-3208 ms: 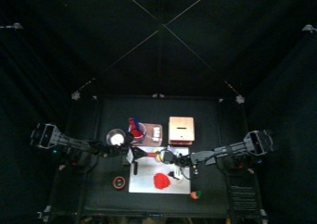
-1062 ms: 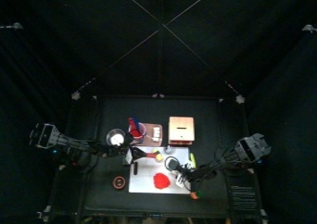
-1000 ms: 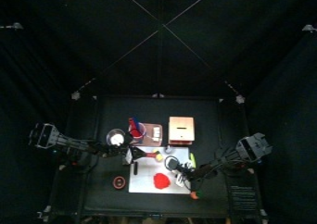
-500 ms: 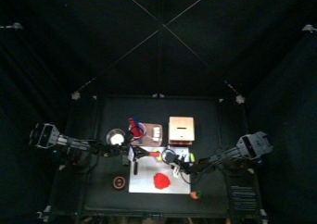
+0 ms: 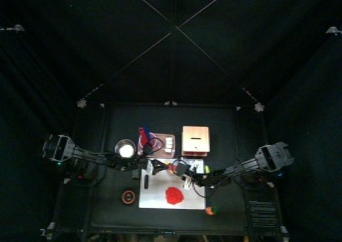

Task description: Assemble salmon sushi

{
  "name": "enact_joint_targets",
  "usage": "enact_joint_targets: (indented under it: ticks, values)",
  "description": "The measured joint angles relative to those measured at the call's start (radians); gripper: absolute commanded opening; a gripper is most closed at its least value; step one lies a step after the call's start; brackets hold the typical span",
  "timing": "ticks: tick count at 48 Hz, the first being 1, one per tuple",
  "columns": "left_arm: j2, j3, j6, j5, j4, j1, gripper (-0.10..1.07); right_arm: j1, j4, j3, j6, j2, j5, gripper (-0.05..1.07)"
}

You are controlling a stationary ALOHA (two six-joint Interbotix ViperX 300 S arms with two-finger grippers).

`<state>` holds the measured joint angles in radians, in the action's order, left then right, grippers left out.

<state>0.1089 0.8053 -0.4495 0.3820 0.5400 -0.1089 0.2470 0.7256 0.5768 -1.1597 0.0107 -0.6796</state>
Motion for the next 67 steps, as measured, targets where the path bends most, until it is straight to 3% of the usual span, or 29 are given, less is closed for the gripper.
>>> enact_joint_targets:
  ticks: [22,67]
  values:
    - [-0.067,-0.043,-0.043,0.000,-0.032,0.000,0.38,-0.012,0.092,-0.023,0.000,0.002,0.008,0.71]
    - [-0.104,-0.071,-0.046,0.000,-0.037,0.011,0.38,-0.014,0.104,-0.035,0.000,0.015,0.023,0.71]
